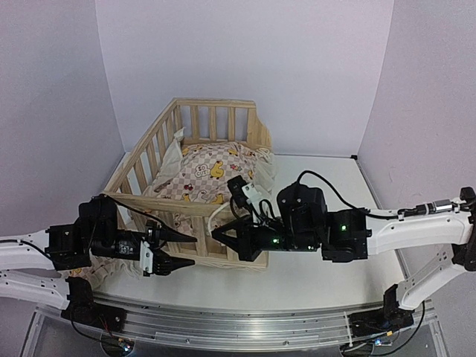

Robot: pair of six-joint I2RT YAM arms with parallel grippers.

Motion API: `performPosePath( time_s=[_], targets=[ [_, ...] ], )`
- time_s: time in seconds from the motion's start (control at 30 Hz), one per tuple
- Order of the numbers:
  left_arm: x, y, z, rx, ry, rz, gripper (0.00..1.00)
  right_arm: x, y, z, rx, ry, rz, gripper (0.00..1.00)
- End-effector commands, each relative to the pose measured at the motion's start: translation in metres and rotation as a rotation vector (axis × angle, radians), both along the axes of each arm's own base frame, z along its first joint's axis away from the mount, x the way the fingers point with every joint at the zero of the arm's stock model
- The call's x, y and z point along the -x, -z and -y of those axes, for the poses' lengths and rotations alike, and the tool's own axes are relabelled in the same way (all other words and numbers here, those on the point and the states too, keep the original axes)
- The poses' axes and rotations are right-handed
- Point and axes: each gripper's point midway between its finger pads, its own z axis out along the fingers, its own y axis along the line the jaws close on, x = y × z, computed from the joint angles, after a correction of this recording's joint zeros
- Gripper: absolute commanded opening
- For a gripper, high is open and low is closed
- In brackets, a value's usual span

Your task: Set up the pet bed

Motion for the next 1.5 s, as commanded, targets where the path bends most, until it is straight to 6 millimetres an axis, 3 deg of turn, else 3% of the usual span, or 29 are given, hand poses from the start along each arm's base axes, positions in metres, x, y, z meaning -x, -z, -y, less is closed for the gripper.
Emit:
performPosePath(
  time_s=[0.0,0.07,0.17,0.37,0.47,0.57,0.7,0.8,1.0,1.1,1.2,1.33,1.4,1.47],
  targets=[
    [-0.008,-0.017,0.006,0.064,-0.014,0.161,0.42,-0.007,-0.075,0.008,-0.157,0.075,0.020,0.00],
    [-0.012,-0.011,0.006,0.057,-0.041,0.164,0.42,-0.010,-0.087,0.012,-0.151,0.098,0.031,0.00],
    [-0.014,-0.017,0.007,0.073,-0.050,0.166,0.43,-0.016,-0.103,0.019,-0.139,0.139,0.051,0.00],
    [-0.014,-0.020,0.008,0.065,-0.051,0.130,0.43,-0.021,-0.103,0.030,-0.095,0.179,0.054,0.00],
    [-0.017,-0.033,0.009,0.089,-0.071,0.110,0.43,-0.019,-0.108,0.028,-0.100,0.168,0.053,0.00],
    [-0.017,-0.042,0.010,0.100,-0.074,0.095,0.44,-0.030,-0.117,0.041,-0.080,0.242,0.090,0.00],
    [-0.017,-0.041,0.010,0.082,-0.073,0.078,0.44,-0.063,-0.106,0.065,0.034,0.380,0.100,0.00],
    [-0.021,-0.043,0.011,0.089,-0.092,0.069,0.44,-0.077,-0.095,0.064,0.053,0.365,0.041,0.00],
    [-0.026,-0.049,0.010,0.086,-0.125,0.062,0.44,-0.084,-0.086,0.065,0.064,0.342,-0.025,0.00],
    [-0.029,-0.059,0.009,0.112,-0.143,0.054,0.44,-0.078,-0.098,0.059,0.047,0.282,-0.017,0.00],
    [-0.033,-0.094,0.011,0.191,-0.170,0.022,0.48,-0.062,-0.118,0.042,0.007,0.153,-0.012,0.00],
    [-0.037,-0.149,0.016,0.288,-0.179,-0.046,0.59,-0.027,-0.138,0.008,-0.025,-0.072,0.020,0.00],
    [-0.039,-0.166,0.019,0.307,-0.185,-0.059,0.64,-0.006,-0.148,-0.007,-0.047,-0.184,0.038,0.00],
    [-0.051,-0.170,0.022,0.299,-0.240,-0.071,0.66,0.006,-0.150,-0.019,-0.054,-0.251,0.043,0.00]
  ],
)
